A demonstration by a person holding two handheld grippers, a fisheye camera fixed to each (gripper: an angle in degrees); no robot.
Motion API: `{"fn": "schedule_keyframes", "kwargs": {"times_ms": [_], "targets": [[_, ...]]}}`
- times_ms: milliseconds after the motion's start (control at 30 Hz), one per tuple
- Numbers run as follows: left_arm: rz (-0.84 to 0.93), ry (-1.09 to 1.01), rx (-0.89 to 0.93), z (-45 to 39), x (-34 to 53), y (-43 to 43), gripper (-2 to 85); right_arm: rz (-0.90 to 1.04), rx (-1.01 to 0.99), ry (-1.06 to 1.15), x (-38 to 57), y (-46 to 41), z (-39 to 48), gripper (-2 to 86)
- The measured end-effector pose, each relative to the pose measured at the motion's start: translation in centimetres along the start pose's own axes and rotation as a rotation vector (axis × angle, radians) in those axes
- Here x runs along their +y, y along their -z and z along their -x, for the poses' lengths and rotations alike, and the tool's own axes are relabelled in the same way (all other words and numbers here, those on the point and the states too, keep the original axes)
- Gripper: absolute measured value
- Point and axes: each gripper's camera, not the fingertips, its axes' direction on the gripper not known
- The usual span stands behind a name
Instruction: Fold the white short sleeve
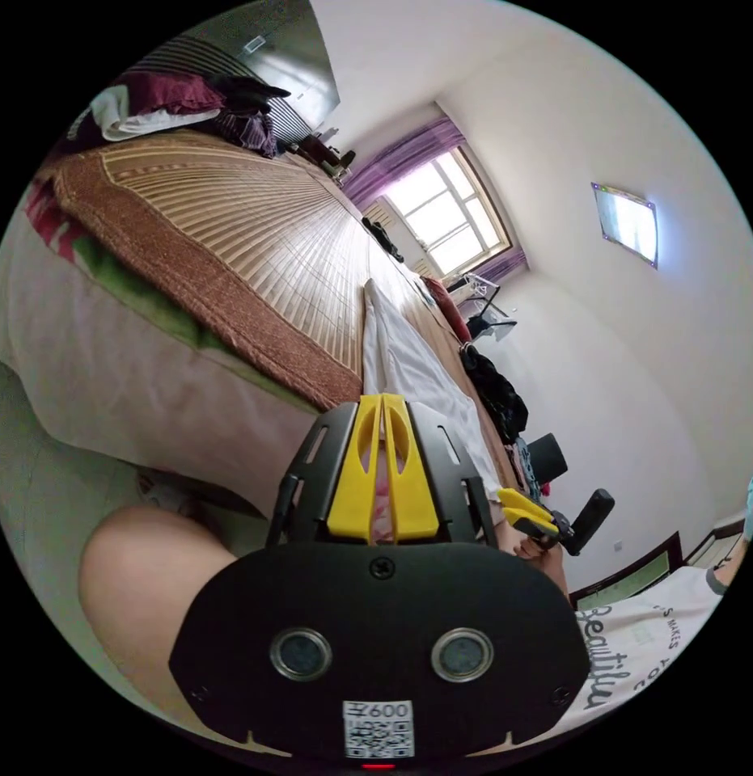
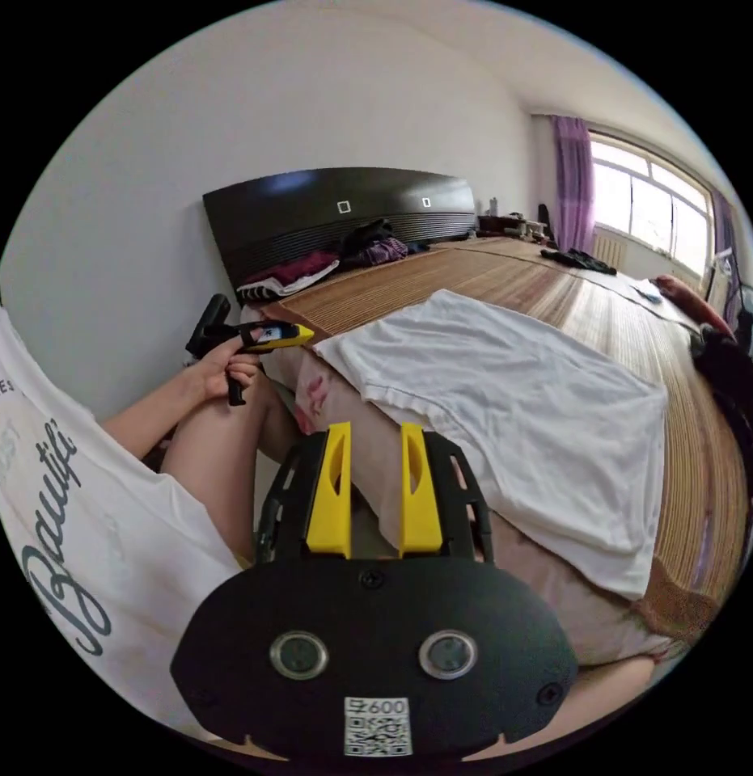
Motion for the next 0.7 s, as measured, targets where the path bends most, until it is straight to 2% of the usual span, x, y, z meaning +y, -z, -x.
{"fn": "schedule_keyframes", "kwargs": {"times_ms": [100, 233, 367, 400, 567, 700], "targets": [[-0.009, -0.058, -0.059, -4.3, 2.6, -0.1, 2.8, 0.013, 0.039, 0.098, 1.3, -2.2, 1.5, 7.8], [0.021, -0.309, -0.072, -12.8, 8.7, -1.8, 6.6, 0.006, -0.002, 0.133, 5.9, -4.3, 1.3, 8.1], [-0.027, -0.560, -0.379, -23.2, 16.0, -3.9, 7.9, 0.005, -0.002, 0.129, 11.7, -6.7, -0.5, 8.3], [-0.040, -0.594, -0.404, -24.4, 17.1, -4.3, 8.0, 0.004, 0.020, 0.138, 12.3, -7.1, -0.6, 8.4], [-0.324, -0.631, -0.474, -30.4, 24.2, -1.7, 6.2, -0.013, 0.230, 0.317, 15.8, -14.1, 1.0, 8.8], [-0.570, -0.686, -0.528, -33.1, 29.1, -0.2, 2.9, -0.013, 0.222, 0.404, 17.4, -20.7, 2.1, 9.0]]}}
